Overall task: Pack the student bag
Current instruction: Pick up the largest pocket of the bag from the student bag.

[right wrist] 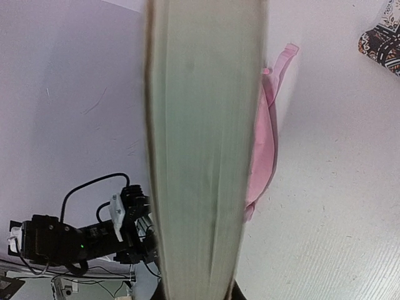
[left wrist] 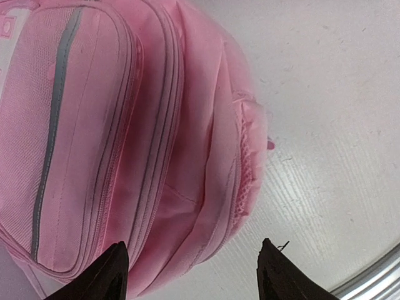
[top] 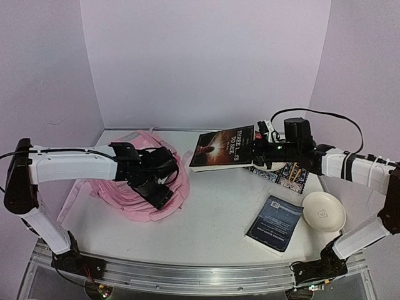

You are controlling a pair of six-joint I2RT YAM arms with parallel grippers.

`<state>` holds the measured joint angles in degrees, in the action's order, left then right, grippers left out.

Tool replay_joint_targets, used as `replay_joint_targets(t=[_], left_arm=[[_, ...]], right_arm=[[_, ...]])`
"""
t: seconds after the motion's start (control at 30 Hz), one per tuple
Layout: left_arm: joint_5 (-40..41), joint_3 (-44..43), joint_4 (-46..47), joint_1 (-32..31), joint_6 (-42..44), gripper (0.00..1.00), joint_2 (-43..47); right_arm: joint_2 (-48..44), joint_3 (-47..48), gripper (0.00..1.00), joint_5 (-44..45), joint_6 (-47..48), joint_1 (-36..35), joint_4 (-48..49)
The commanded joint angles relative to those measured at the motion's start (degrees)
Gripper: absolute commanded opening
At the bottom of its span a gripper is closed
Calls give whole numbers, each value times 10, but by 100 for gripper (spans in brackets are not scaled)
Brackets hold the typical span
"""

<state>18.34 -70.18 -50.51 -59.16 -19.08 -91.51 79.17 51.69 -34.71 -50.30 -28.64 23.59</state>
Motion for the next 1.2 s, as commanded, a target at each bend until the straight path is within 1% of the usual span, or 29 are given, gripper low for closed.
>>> replay_joint_targets(t=[0.0,0.3,0.43,0.5,0.57,0.77,0.93,1.03,1.17], left_arm=[[71,-39,-31,-17,-7,71,-32],[134,-47,-38,-38,-17,66,-91],[176,-46,-40,-39,-25,64,-110],[196,-48,-41,-39,-27,61,-119],[209,-55,-44,-38,-27,54,-125],[216,-105,-62,-39,-18,22,-116],[232,-146,-94,-39,-18,1,-119],[238,-190,-118,-39,-28,0,-121],[244,-275,-147,-38,-38,0,-133]], right_arm=[[-35,1,0,-4,-9,0,75],[-34,-1,0,-4,-17,0,77],[-32,1,0,-4,-20,0,81],[-33,-1,0,-4,-22,0,83],[-34,-3,0,-5,-25,0,87],[-47,-22,0,-6,-40,0,108],[-62,-56,0,9,-68,-11,143],[-68,-76,0,32,-89,-30,168],[-76,-113,0,83,-124,-61,207]])
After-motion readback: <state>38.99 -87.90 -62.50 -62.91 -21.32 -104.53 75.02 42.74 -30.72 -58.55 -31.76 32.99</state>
